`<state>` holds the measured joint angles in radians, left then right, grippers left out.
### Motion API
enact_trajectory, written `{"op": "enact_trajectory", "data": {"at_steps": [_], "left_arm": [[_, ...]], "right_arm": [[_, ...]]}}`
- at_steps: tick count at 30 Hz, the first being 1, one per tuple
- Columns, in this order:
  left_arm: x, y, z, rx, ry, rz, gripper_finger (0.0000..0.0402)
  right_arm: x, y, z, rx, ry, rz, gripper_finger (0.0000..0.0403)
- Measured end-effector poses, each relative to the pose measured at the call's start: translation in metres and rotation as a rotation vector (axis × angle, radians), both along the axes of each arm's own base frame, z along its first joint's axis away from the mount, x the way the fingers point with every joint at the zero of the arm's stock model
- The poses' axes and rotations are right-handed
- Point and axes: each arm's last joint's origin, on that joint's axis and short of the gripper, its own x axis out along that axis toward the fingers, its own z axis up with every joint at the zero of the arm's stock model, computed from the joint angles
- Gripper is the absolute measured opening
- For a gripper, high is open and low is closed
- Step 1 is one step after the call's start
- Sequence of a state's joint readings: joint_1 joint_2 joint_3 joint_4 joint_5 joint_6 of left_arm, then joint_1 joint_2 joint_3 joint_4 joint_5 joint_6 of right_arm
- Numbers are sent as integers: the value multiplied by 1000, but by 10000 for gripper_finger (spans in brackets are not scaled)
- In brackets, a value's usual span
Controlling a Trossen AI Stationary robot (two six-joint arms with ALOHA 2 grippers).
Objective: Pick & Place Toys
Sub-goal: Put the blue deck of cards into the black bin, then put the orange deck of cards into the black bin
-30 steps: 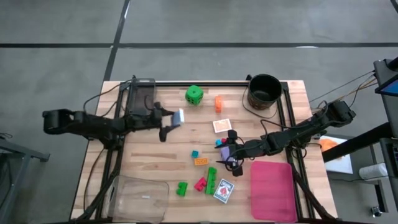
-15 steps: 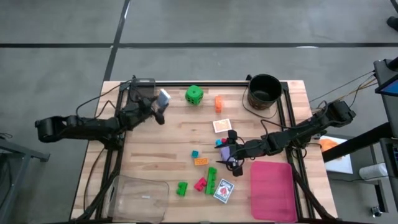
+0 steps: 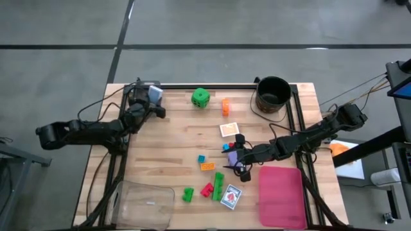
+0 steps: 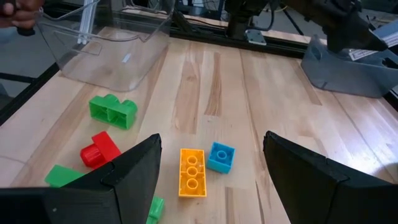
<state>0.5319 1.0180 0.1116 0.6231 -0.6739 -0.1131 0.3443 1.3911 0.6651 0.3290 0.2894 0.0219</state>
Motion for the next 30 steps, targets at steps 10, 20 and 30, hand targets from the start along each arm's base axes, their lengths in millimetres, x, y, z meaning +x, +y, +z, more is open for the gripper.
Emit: {"op": "enact_trajectory", "data": {"at_steps": [10,20,30], "left_arm": [[-6,3,-5,-17,59,70,297],[-6,3,-7,-38,53,86,329],[-8,3,-8,-41,58,142,348]], "right_arm": [[0,0,0,0,0,0,282],[0,0,0,0,0,0,282],[0,0,0,0,0,0,282]]}}
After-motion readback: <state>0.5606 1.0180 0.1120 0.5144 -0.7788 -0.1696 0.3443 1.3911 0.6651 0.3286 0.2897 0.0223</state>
